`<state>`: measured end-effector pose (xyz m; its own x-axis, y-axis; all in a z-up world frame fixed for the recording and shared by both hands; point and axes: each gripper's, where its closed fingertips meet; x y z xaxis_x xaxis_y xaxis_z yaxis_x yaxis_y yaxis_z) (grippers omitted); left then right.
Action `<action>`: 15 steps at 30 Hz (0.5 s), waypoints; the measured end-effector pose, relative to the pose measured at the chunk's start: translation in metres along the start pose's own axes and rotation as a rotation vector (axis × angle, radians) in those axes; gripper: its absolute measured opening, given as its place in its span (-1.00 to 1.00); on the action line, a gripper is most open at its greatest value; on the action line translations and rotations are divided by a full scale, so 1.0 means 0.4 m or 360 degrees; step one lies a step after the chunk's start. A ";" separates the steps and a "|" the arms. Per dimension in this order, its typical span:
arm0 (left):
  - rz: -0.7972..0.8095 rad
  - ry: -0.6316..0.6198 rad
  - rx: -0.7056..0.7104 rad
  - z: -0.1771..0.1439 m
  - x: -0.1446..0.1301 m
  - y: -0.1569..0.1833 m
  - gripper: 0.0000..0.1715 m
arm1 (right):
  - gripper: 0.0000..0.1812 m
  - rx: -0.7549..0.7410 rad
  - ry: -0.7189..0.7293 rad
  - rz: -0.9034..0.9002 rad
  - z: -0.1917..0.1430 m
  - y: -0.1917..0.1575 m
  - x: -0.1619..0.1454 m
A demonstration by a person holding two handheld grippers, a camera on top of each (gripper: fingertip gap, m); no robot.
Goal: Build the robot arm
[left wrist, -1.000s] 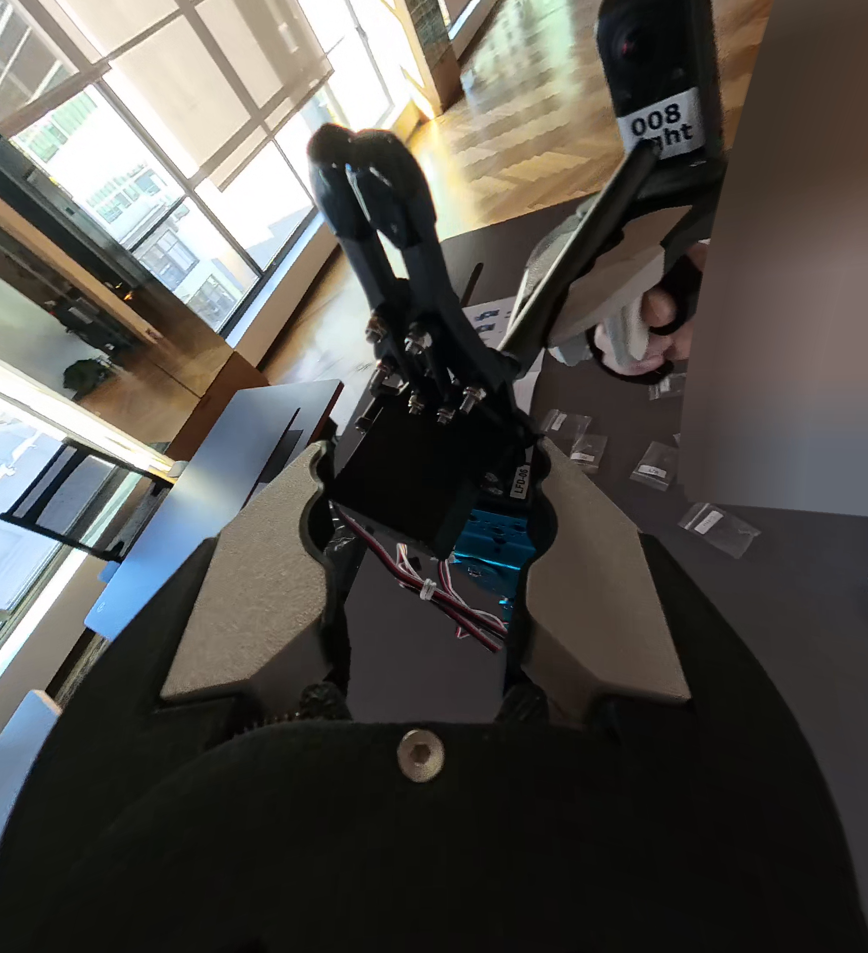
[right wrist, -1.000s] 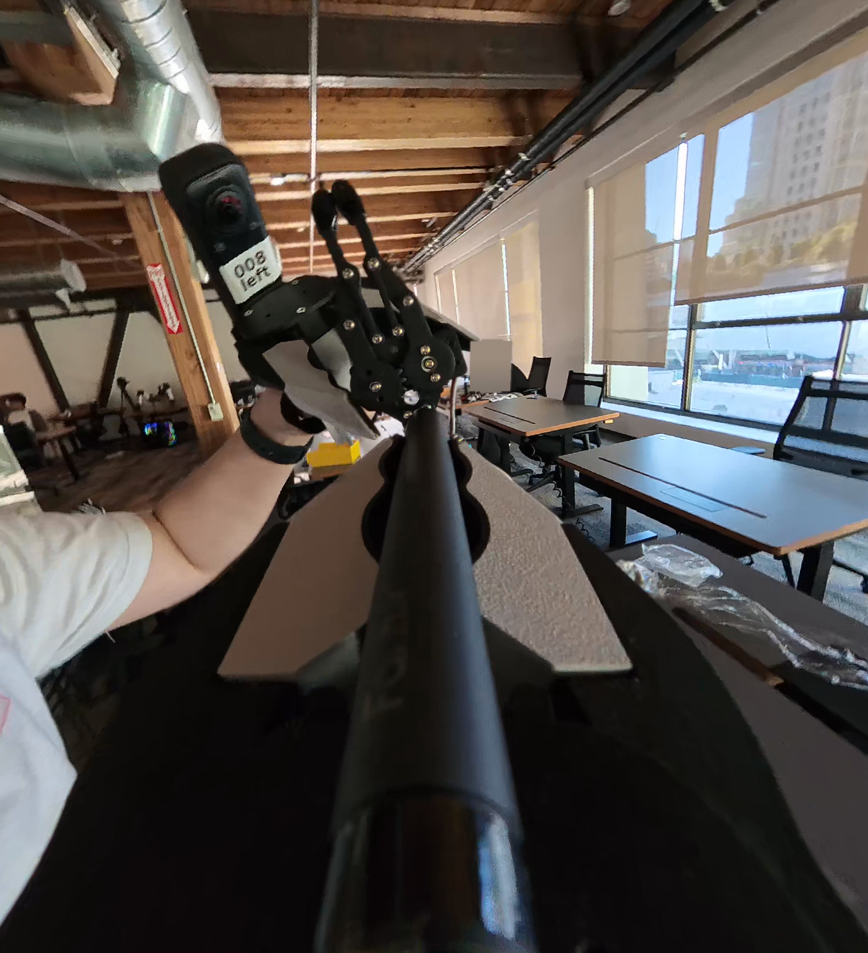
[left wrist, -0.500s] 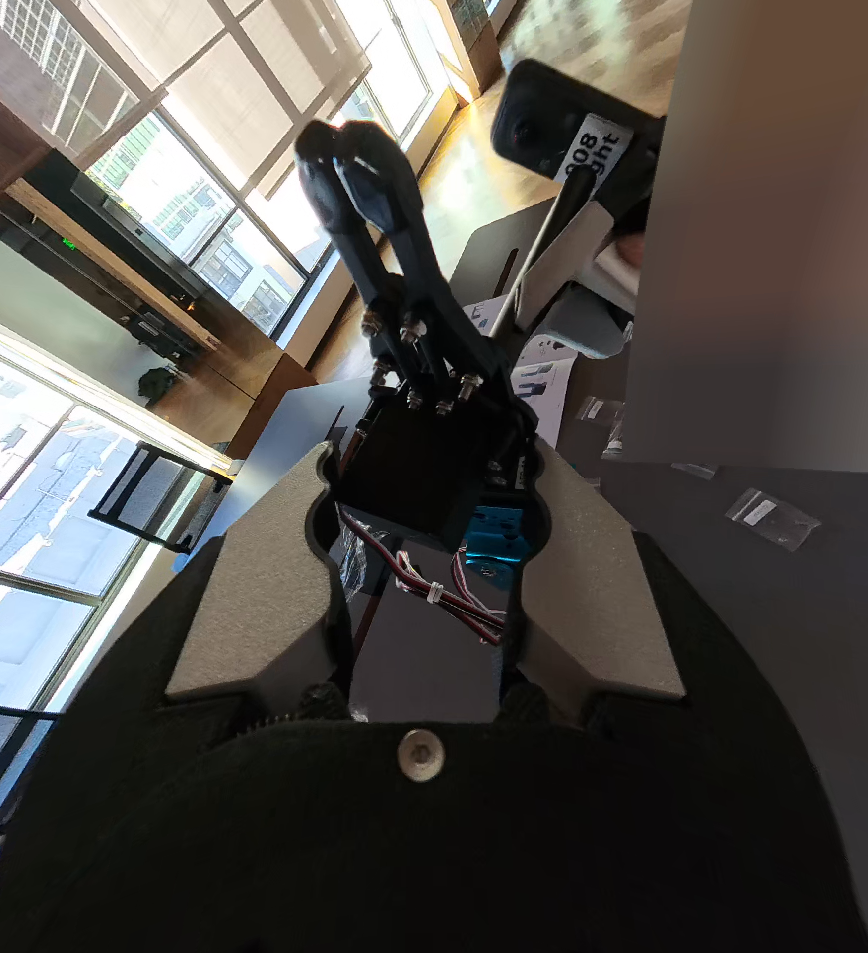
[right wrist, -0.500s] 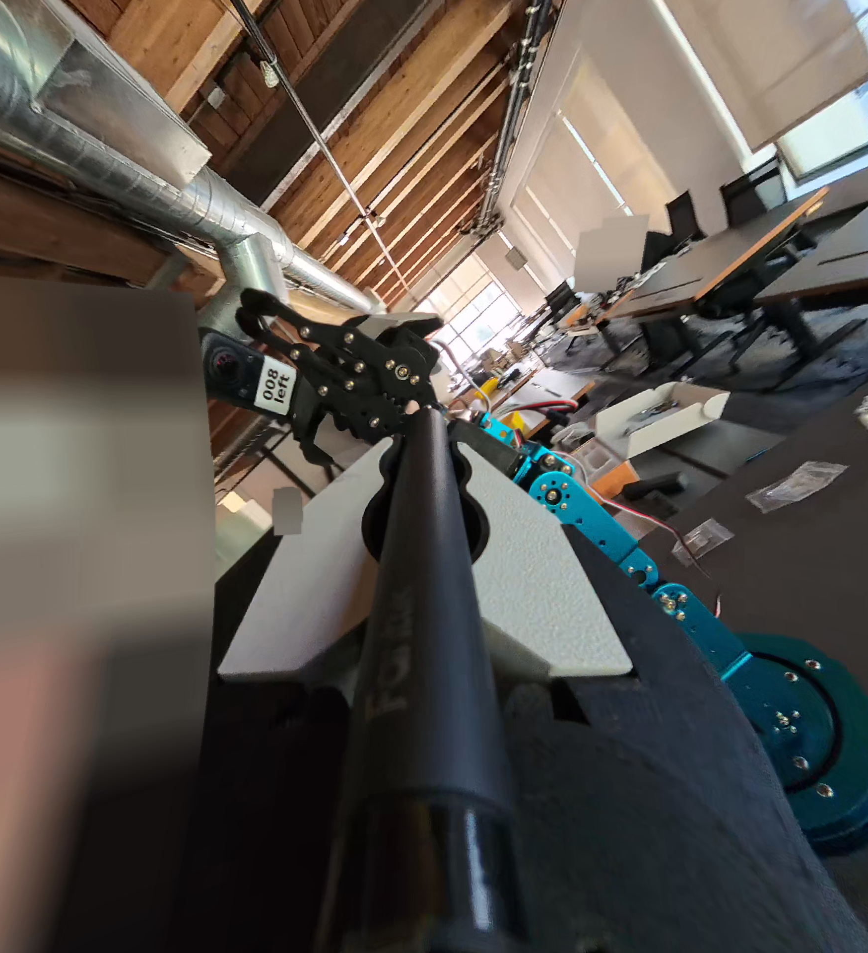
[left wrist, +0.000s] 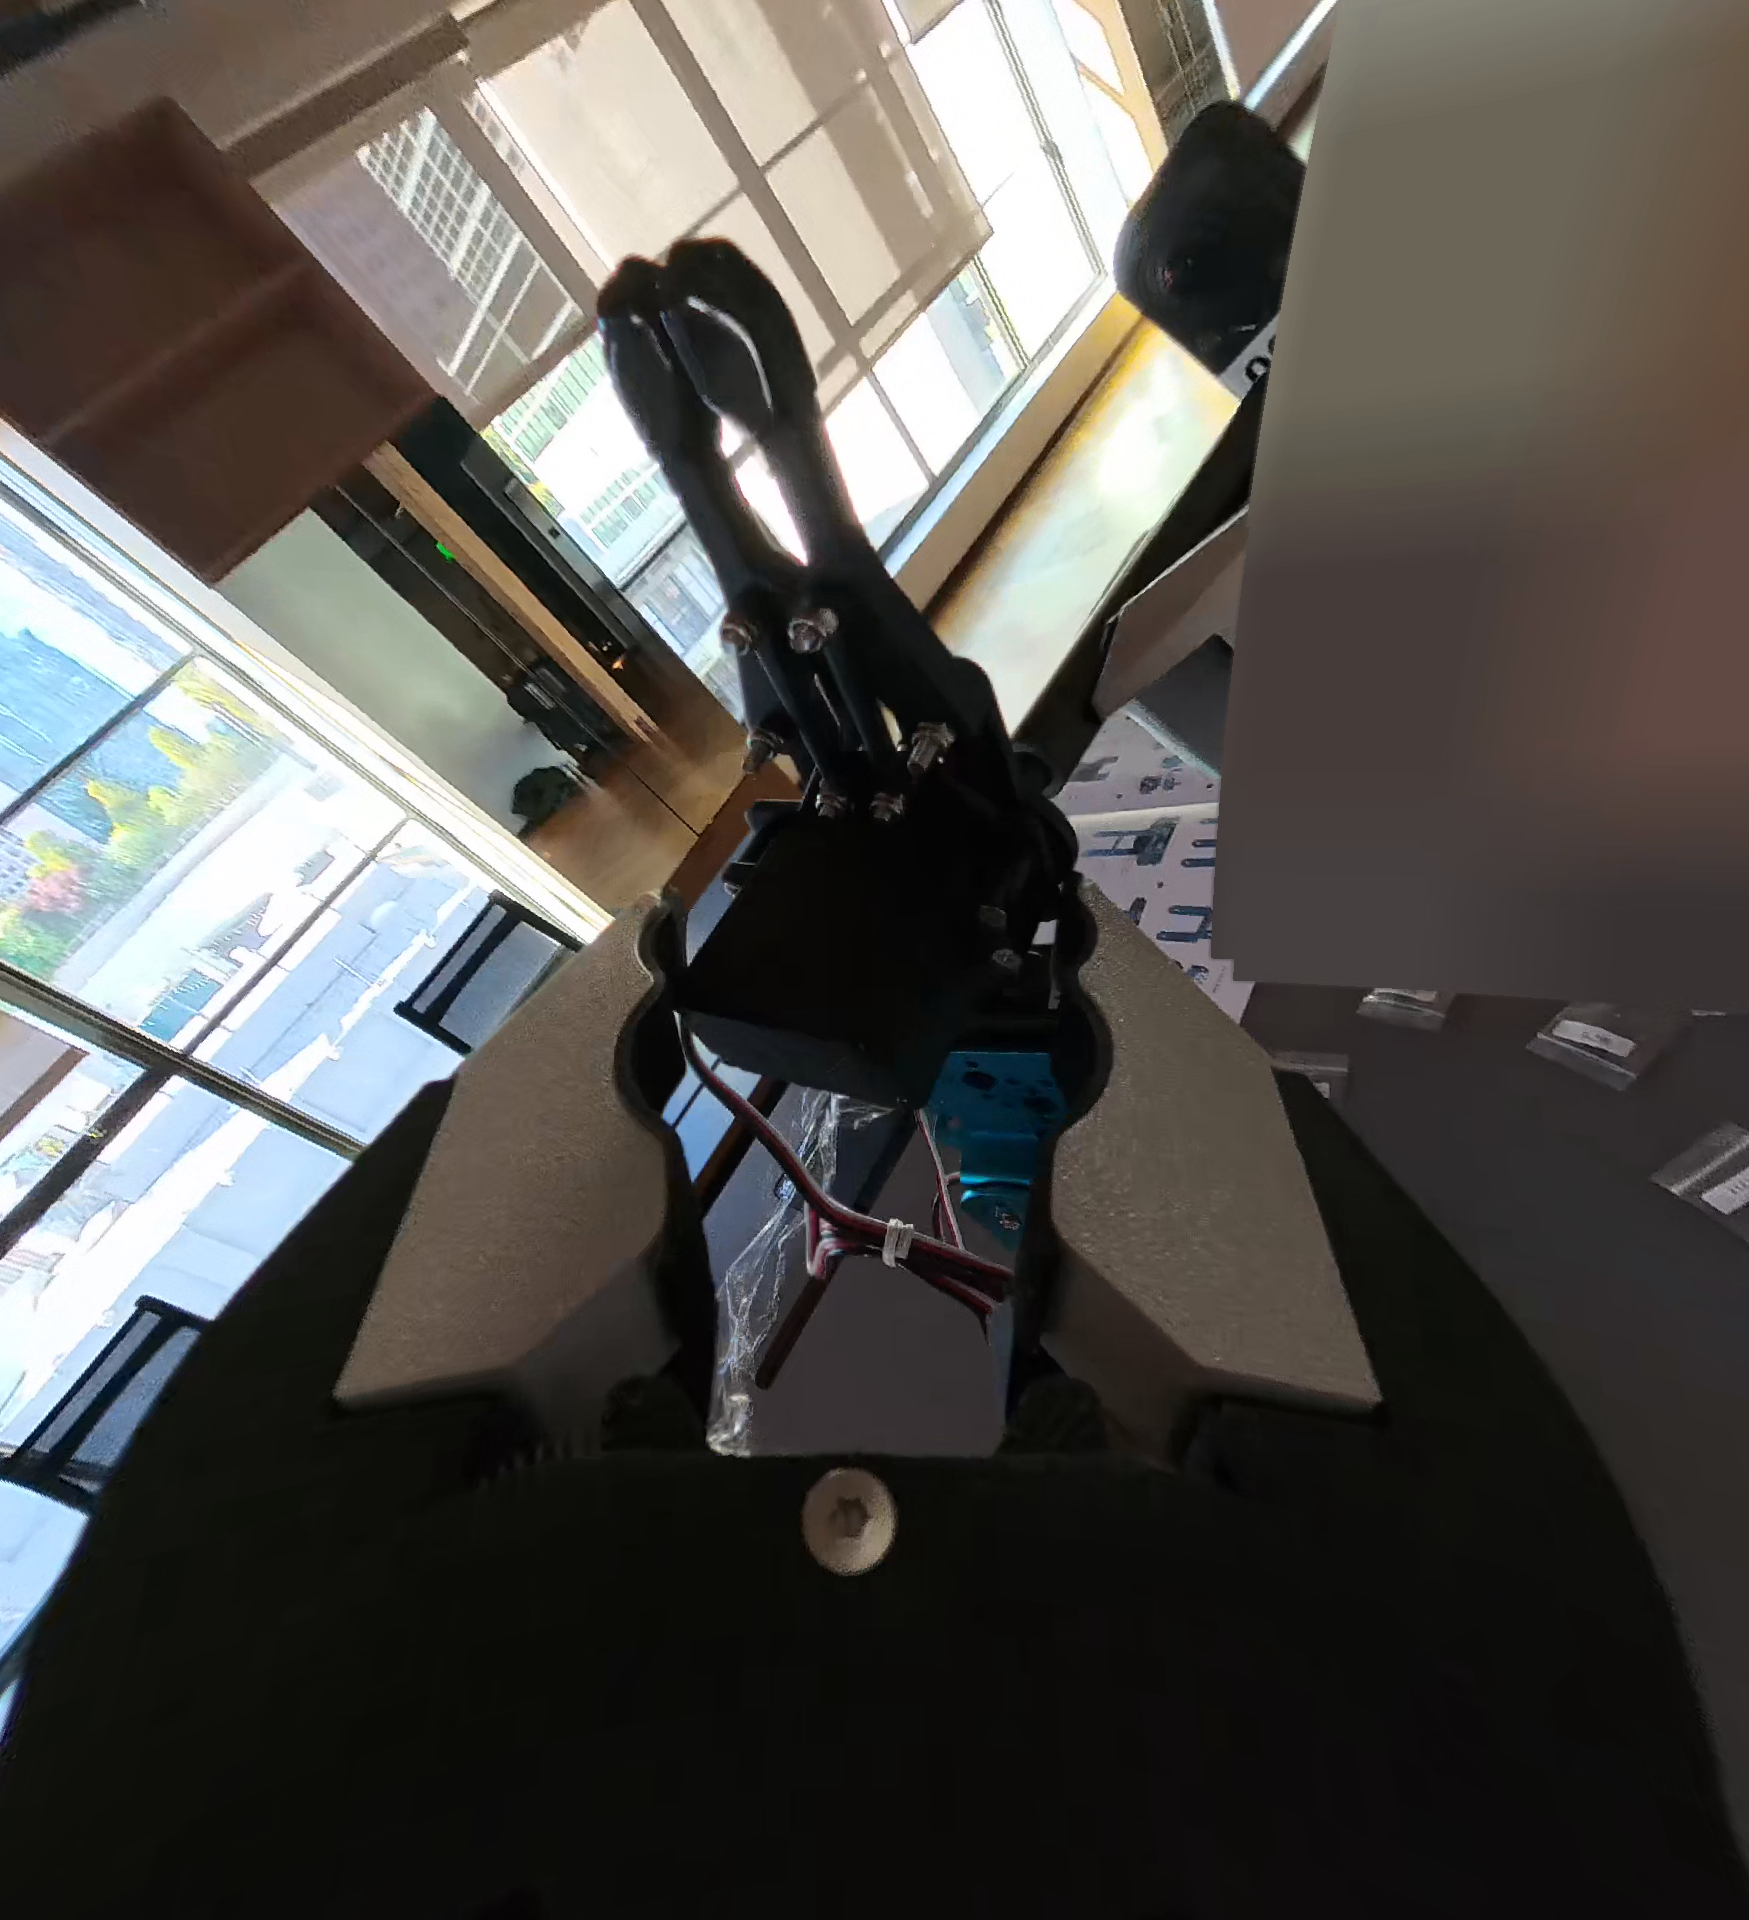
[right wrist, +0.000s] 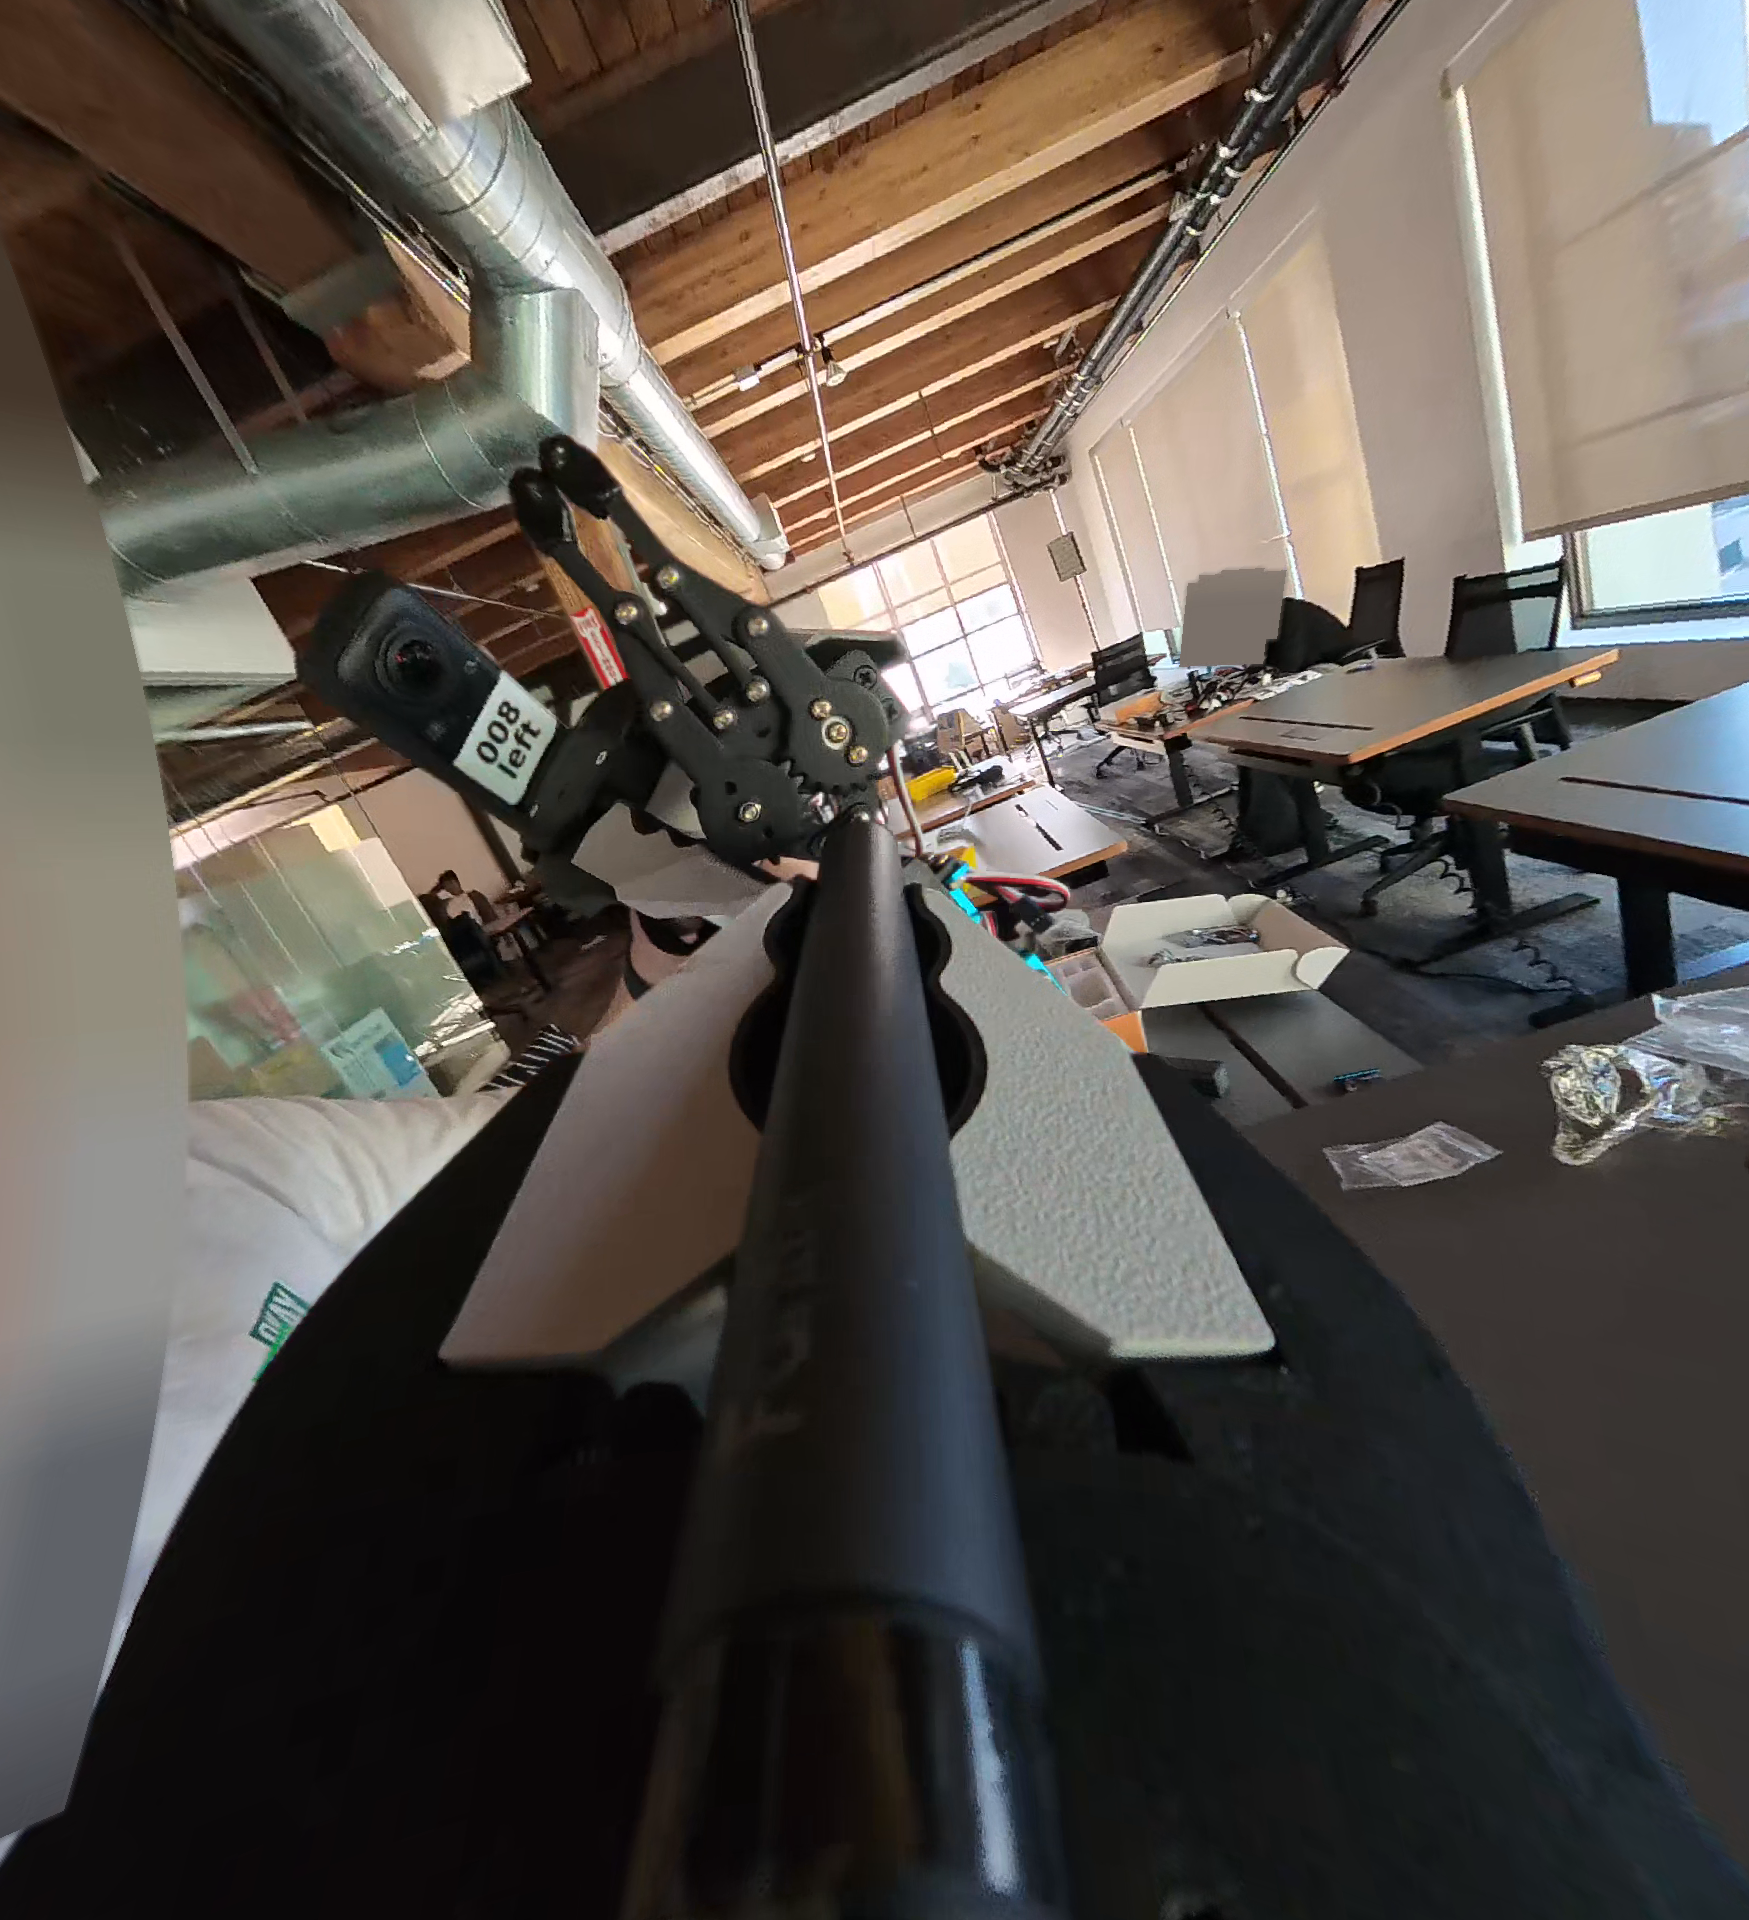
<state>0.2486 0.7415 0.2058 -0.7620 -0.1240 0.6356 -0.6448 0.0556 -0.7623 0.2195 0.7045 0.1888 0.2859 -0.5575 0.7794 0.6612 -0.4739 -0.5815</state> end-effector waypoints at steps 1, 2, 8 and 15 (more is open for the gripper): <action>-0.0014 0.0000 -0.0001 0.000 -0.001 -0.001 -0.18 | -0.81 0.0004 0.0001 0.0006 0.001 0.002 0.001; -0.0040 -0.0007 -0.0016 0.000 -0.003 -0.002 -0.18 | -0.82 0.0006 0.0002 -0.0002 0.003 0.002 0.003; -0.0199 0.0134 -0.0270 0.000 0.024 0.009 -0.15 | -0.83 0.0040 0.0001 0.0041 0.010 0.003 0.015; -0.0230 0.0323 -0.0519 0.009 0.081 -0.010 -0.04 | -0.82 0.0075 0.0018 0.0054 0.014 0.003 0.016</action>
<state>0.2267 0.7336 0.2290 -0.6371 0.0426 0.7696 -0.7063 0.3674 -0.6051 0.2259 0.7042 0.1946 0.3010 -0.5806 0.7565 0.6831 -0.4222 -0.5959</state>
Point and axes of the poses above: each gripper's, where its closed fingertips meet, z out along the fingers, x out of its top, y = z × x across the jaws, and after that the axes turned 14 degrees about z, right-handed
